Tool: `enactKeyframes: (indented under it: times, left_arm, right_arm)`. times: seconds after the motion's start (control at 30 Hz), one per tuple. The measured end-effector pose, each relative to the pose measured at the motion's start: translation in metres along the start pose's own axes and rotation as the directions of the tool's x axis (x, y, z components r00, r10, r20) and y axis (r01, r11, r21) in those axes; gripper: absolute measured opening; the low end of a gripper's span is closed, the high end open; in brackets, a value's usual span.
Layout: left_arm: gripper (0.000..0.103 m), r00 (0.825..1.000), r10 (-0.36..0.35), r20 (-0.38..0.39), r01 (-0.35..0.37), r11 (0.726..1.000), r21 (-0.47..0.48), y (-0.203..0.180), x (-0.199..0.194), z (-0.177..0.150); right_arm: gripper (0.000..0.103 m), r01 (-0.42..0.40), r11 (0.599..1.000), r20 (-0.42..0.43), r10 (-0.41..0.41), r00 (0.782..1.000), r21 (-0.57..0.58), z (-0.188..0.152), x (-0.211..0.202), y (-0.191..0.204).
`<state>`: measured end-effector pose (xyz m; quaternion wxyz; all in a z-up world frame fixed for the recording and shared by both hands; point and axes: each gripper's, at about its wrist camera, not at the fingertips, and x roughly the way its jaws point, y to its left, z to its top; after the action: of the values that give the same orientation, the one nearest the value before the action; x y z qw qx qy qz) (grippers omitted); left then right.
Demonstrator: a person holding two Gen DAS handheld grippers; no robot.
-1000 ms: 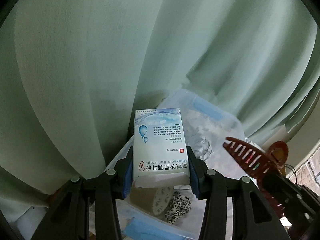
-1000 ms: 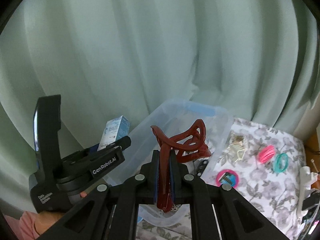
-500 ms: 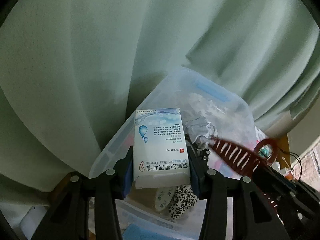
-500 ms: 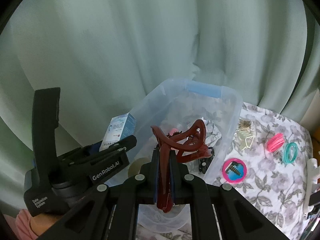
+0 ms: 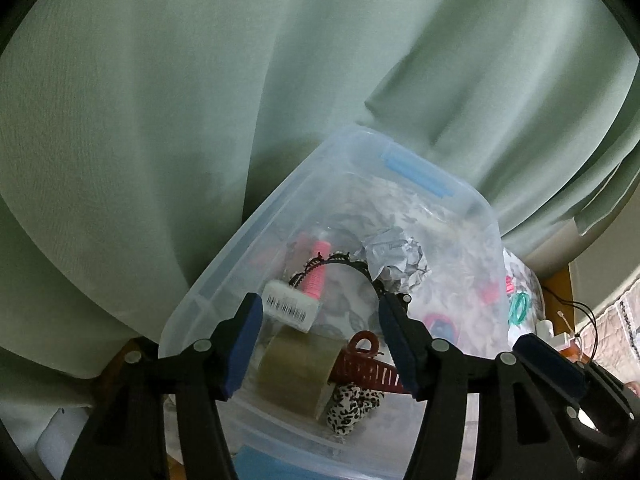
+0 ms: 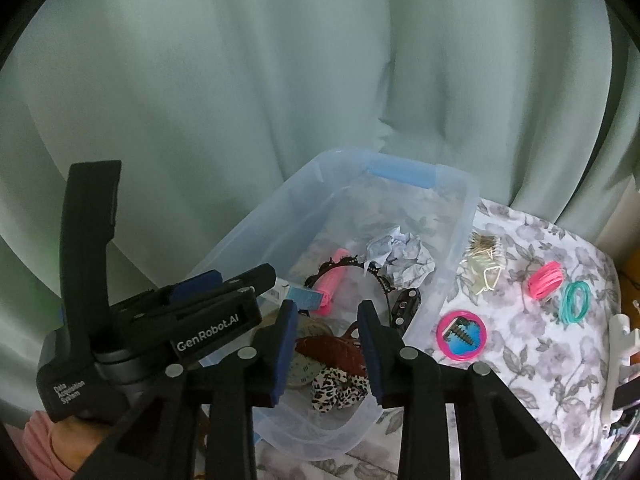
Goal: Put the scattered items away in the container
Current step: 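Carry the medicine box and claw clip over the clear box with both grippers, then open the left gripper over the box while the right gripper releases the claw clip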
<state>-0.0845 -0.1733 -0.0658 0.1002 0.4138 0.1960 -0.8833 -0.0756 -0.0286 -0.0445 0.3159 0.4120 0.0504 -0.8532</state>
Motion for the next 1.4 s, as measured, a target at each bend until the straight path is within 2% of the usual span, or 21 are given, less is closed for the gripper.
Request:
enactKeyframes:
  times: [0.4,0.73,0.8,1.1,1.2,1.4]
  left_arm:
    - [0.062,1.0,0.015,0.018,-0.015,1.0,0.018,-0.015,-0.023,-0.005]
    - [0.062,0.999,0.026,0.041,-0.029,0.997,0.068,-0.042,-0.041,-0.012]
    - [0.062,0.999,0.029,0.044,-0.033,0.996,0.085,-0.049,-0.045,-0.014]
    - [0.062,0.998,0.033,0.049,-0.04,0.986,0.16,-0.083,-0.056,-0.022]
    - [0.062,0.998,0.037,0.05,-0.045,0.981,0.186,-0.096,-0.058,-0.025]
    - [0.062,0.998,0.043,0.042,-0.052,0.97,0.238,-0.122,-0.056,-0.033]
  right_arm:
    - [0.035,-0.041,0.998,0.053,0.039,0.998,0.04,-0.006,-0.025,-0.009]
    - [0.035,-0.217,0.954,0.09,0.202,0.975,0.206,-0.021,-0.047,-0.047]
    - [0.035,-0.233,0.947,0.11,0.213,0.971,0.223,-0.025,-0.053,-0.054]
    - [0.035,-0.277,0.929,0.228,0.223,0.948,0.246,-0.034,-0.087,-0.077]
    - [0.035,-0.299,0.916,0.285,0.221,0.933,0.267,-0.039,-0.1,-0.091]
    - [0.035,-0.262,0.912,0.384,0.13,0.914,0.315,-0.05,-0.13,-0.121]
